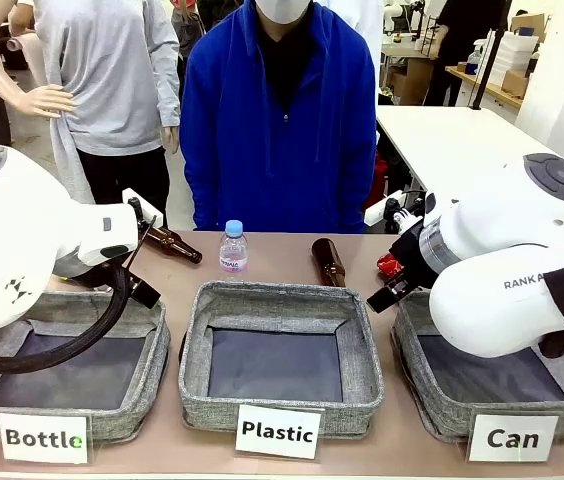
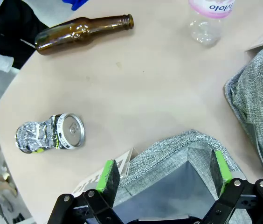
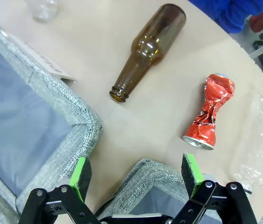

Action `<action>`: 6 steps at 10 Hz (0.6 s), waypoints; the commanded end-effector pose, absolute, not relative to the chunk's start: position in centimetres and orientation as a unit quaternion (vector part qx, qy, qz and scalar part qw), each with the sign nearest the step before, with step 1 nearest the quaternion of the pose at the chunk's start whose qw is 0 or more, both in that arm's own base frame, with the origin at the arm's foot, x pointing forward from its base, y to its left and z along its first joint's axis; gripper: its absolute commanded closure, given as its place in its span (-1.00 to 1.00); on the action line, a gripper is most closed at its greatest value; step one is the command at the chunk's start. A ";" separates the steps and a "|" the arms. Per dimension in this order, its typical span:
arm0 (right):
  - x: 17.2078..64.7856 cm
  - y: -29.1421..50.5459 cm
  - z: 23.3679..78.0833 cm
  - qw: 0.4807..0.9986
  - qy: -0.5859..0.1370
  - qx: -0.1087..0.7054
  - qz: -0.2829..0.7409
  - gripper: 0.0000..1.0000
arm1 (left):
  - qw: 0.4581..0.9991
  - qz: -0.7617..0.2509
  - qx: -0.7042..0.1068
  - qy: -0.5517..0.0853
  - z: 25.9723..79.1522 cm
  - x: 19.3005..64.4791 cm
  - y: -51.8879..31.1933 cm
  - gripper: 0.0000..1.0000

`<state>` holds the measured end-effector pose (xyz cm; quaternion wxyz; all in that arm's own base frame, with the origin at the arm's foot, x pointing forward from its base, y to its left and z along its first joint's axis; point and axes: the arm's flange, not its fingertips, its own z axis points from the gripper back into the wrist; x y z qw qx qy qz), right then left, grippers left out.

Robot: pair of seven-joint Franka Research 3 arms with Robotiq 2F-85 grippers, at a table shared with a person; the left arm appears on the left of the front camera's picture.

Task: Sort the can waste into the basket.
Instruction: Pick up the can waste from the table and place it in the right Fabric basket.

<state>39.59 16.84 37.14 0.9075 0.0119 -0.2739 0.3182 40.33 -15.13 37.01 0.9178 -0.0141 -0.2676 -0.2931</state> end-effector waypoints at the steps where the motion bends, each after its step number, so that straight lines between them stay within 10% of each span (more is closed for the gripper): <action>1: 39.6 16.8 37.1 0.908 -0.274 0.012 0.318 -1.00 | 0.918 -0.293 -0.014 -0.268 37.0 40.3 -15.1 -1.00; 6: 39.6 16.8 37.1 0.908 -0.274 0.012 0.318 -1.00 | 0.918 -0.293 -0.014 -0.268 37.0 40.3 -15.1 -1.00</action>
